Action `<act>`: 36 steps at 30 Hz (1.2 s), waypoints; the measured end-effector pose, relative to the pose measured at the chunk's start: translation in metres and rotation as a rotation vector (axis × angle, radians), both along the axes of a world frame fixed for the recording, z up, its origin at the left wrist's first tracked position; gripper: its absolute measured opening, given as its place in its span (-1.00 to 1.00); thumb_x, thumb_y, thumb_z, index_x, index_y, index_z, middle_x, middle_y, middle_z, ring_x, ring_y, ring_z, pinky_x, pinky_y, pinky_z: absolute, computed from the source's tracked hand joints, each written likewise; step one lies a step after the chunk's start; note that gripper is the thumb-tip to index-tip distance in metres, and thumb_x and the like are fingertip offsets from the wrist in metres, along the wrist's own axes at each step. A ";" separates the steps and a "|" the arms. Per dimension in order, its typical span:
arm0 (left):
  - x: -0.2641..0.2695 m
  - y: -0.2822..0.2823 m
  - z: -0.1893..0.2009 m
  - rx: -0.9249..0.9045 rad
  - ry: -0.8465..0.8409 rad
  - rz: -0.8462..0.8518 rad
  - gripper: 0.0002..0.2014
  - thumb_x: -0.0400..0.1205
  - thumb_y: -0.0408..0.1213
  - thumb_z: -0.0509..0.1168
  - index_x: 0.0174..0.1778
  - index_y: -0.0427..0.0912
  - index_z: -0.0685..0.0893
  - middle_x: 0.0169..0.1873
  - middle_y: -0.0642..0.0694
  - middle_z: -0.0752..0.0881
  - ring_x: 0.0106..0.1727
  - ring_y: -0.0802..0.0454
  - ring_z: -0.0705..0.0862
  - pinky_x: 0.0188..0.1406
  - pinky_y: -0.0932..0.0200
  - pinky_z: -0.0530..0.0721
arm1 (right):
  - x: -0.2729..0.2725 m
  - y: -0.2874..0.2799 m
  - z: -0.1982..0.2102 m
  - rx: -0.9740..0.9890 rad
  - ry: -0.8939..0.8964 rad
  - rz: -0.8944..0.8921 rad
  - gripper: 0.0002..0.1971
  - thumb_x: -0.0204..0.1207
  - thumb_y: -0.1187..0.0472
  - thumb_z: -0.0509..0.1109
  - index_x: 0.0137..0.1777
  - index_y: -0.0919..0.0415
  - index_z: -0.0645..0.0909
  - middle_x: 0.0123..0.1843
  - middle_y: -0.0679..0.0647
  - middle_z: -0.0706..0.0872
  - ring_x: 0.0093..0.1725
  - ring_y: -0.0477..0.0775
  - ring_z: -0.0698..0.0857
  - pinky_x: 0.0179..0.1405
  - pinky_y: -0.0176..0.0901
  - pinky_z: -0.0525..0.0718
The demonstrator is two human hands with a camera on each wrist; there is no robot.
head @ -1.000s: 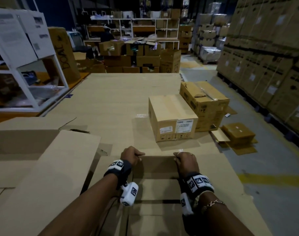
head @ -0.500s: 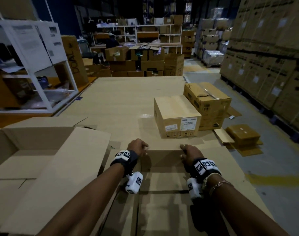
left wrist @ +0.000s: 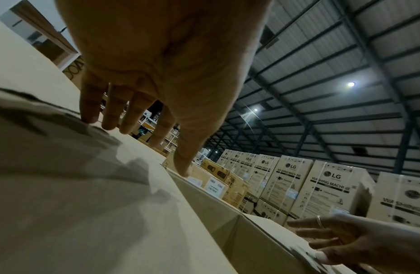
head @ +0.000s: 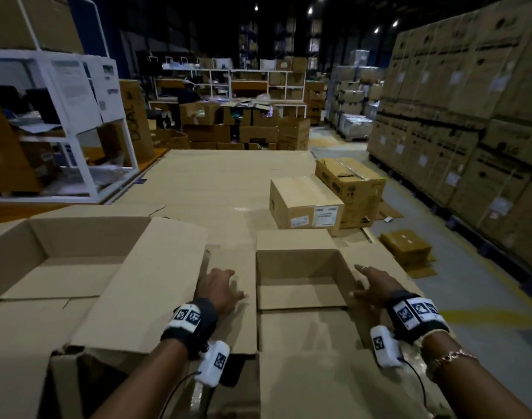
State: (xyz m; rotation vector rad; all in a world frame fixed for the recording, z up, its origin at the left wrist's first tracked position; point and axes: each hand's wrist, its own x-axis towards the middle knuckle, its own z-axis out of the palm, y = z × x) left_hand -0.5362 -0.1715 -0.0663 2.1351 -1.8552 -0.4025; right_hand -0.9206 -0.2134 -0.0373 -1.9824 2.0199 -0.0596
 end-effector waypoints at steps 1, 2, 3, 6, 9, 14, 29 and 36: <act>0.000 0.008 -0.003 0.001 -0.031 0.014 -0.29 0.52 0.24 0.46 0.53 -0.03 0.55 0.43 -0.16 0.60 0.46 -0.16 0.56 0.44 0.02 0.54 | -0.006 0.010 0.001 -0.011 0.003 -0.035 -0.16 0.54 -0.04 0.54 0.74 0.03 0.20 0.66 0.12 0.41 0.56 0.17 0.48 0.45 0.01 0.51; 0.000 0.016 -0.005 0.003 -0.058 0.031 -0.30 0.50 0.30 0.43 0.47 -0.02 0.57 0.39 -0.17 0.62 0.42 -0.18 0.59 0.40 0.01 0.57 | -0.013 0.021 0.003 -0.021 0.011 -0.070 -0.15 0.53 -0.08 0.53 0.74 0.03 0.20 0.66 0.12 0.41 0.56 0.17 0.48 0.45 0.02 0.51; 0.001 0.023 -0.005 -0.006 -0.088 0.048 -0.31 0.48 0.35 0.40 0.40 -0.02 0.60 0.36 -0.18 0.63 0.38 -0.21 0.61 0.34 -0.01 0.60 | -0.018 0.031 0.004 -0.030 0.025 -0.095 -0.14 0.51 -0.13 0.53 0.74 0.01 0.21 0.65 0.13 0.40 0.55 0.19 0.48 0.46 0.05 0.52; 0.003 0.037 -0.004 0.006 -0.117 0.119 -0.34 0.47 0.41 0.34 0.22 -0.08 0.62 0.31 -0.26 0.64 0.31 -0.30 0.62 0.25 -0.07 0.63 | -0.045 0.049 0.001 -0.034 0.030 -0.209 -0.07 0.42 -0.30 0.51 0.72 -0.04 0.22 0.66 0.14 0.39 0.54 0.24 0.49 0.46 0.21 0.53; -0.001 0.049 0.002 0.025 0.000 0.172 -0.31 0.47 0.36 0.42 0.29 -0.12 0.59 0.35 -0.30 0.59 0.33 -0.34 0.61 0.26 -0.08 0.63 | -0.060 0.070 0.004 -0.055 0.031 -0.285 -0.08 0.40 -0.35 0.50 0.68 0.02 0.28 0.63 0.13 0.45 0.51 0.23 0.52 0.44 0.19 0.55; -0.013 0.055 0.035 -0.132 0.048 0.156 -0.29 0.50 0.17 0.52 0.49 -0.14 0.56 0.53 -0.31 0.48 0.43 -0.33 0.54 0.43 -0.05 0.54 | -0.060 0.085 0.014 -0.137 -0.038 -0.256 -0.21 0.48 -0.21 0.53 0.62 0.14 0.41 0.55 0.17 0.57 0.45 0.23 0.58 0.34 0.04 0.59; -0.064 0.082 0.079 -0.300 -0.182 -0.162 -0.44 0.56 -0.47 0.45 0.46 0.05 0.62 0.69 0.04 0.36 0.65 0.00 0.43 0.56 -0.06 0.45 | -0.039 0.094 0.039 -0.433 0.059 0.175 -0.47 0.50 0.27 0.49 0.50 0.15 0.55 0.60 0.14 0.46 0.37 0.24 0.65 0.29 0.07 0.69; -0.061 0.094 0.064 -0.171 -0.166 -0.255 -0.43 0.58 -0.32 0.46 0.53 0.08 0.58 0.66 0.04 0.40 0.60 -0.05 0.46 0.50 -0.18 0.53 | -0.040 0.091 0.029 -0.335 -0.026 0.262 -0.74 0.56 0.36 0.38 0.23 0.21 0.67 0.22 0.18 0.71 0.15 0.20 0.72 0.09 -0.03 0.70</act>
